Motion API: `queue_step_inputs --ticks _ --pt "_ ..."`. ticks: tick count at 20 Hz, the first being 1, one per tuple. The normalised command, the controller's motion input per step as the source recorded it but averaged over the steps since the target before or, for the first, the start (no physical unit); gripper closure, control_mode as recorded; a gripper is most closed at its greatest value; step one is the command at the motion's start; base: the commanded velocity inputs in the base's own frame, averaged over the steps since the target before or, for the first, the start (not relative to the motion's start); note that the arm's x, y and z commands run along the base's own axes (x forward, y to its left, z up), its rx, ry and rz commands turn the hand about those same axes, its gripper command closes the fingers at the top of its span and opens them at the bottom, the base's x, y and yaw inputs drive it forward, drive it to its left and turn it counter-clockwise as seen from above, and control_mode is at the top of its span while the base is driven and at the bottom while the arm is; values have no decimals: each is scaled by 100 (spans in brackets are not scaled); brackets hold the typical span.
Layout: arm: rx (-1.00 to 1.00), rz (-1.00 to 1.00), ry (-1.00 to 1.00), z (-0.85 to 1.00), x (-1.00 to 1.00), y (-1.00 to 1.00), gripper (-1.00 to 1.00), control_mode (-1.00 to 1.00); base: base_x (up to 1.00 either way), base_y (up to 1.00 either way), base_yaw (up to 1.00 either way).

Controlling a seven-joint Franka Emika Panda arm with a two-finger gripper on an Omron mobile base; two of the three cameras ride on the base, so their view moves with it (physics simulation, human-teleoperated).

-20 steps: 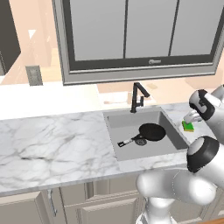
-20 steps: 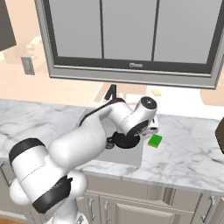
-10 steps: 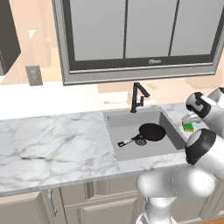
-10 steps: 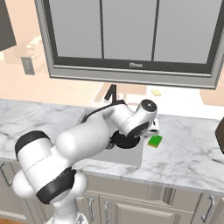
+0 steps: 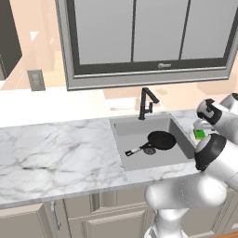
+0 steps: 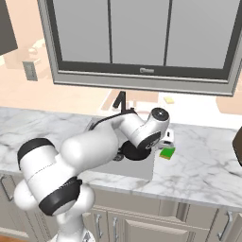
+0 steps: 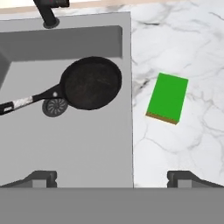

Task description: Pick the pan and sponge and place them into the sink. Then turn on the water.

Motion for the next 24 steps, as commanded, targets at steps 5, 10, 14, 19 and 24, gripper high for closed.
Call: queue_step_inputs --ticks 5,10,14,19,24 --pt "0 -1 0 -6 17 -34 -100 -100 0 0 0" --pt "0 0 0 -18 26 -36 -100 -100 0 0 0" --pt "0 2 0 -21 32 -43 -100 -100 0 0 0" --pt "0 3 0 -19 29 -33 -100 -100 0 0 0" --pt "0 5 0 -19 29 -21 -100 -100 0 0 0"
